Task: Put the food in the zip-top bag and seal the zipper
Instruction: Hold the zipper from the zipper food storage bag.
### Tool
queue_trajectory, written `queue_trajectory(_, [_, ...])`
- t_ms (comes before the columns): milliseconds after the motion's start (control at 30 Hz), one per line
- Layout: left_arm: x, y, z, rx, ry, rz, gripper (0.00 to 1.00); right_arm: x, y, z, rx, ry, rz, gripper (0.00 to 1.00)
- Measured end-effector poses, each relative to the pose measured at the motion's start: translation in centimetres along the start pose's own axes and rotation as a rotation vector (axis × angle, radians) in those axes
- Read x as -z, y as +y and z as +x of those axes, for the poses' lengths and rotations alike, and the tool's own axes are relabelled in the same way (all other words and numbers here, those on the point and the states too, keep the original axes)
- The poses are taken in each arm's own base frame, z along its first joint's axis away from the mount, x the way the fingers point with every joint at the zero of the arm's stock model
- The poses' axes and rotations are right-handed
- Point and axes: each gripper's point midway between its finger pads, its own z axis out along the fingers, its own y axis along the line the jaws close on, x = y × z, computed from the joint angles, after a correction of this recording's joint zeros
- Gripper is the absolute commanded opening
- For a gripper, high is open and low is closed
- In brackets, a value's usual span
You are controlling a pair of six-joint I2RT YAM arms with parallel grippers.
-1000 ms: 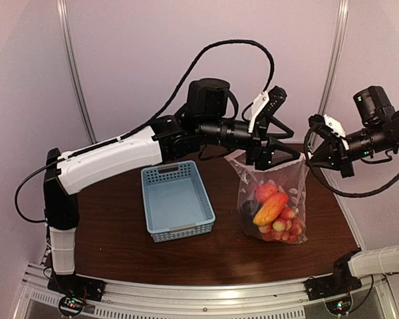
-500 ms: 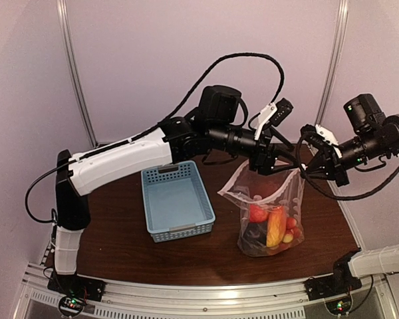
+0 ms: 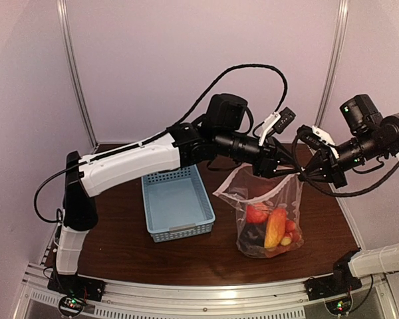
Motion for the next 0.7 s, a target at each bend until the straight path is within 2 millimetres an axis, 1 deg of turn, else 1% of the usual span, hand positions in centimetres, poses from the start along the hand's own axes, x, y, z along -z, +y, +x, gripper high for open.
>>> queue_trajectory(367, [-0.27, -0.44, -0.03, 0.008, -0.003, 0.039, 0.28, -0.38, 0.04, -0.06, -0.039, 0.006, -0.013, 0.0])
queue_trajectory(700, [-0.4, -0.55, 0.03, 0.013, -0.004, 0.052, 0.14, -0.41, -0.13, -0.28, -0.065, 0.0, -0.005, 0.0])
